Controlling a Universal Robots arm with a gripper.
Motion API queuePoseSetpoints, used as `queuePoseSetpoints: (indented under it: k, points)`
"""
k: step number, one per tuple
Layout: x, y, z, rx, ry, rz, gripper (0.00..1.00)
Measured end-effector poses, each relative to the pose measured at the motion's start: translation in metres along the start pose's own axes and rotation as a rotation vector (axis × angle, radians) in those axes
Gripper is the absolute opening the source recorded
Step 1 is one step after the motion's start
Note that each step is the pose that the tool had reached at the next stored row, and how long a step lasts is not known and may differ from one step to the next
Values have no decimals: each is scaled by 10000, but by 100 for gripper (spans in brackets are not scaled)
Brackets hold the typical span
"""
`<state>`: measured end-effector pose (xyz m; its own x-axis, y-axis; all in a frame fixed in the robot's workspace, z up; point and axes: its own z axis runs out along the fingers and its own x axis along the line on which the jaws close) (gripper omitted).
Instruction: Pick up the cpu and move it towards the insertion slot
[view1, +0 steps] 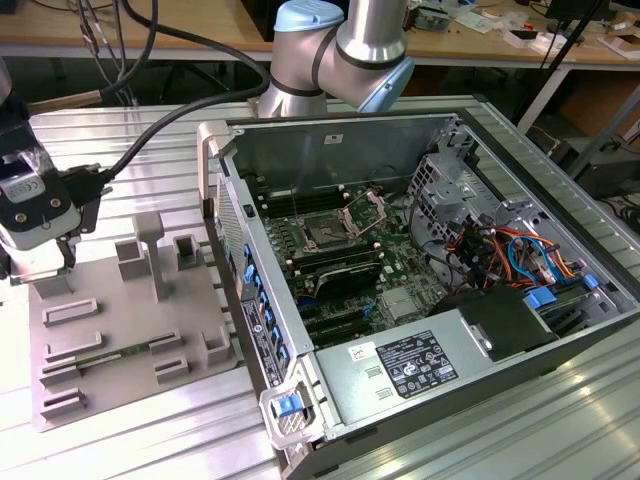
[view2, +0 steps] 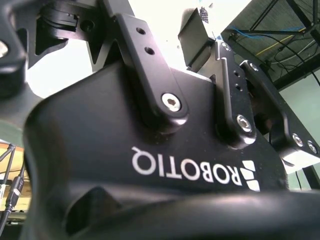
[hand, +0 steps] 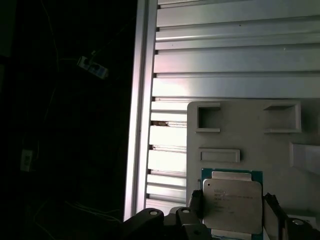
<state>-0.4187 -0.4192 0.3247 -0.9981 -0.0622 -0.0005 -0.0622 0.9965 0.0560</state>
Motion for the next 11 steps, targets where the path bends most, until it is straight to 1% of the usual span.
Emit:
queuePoseSetpoints:
  k: [11]
  points:
    - [0, 2, -40, -8, -1, -1, 55]
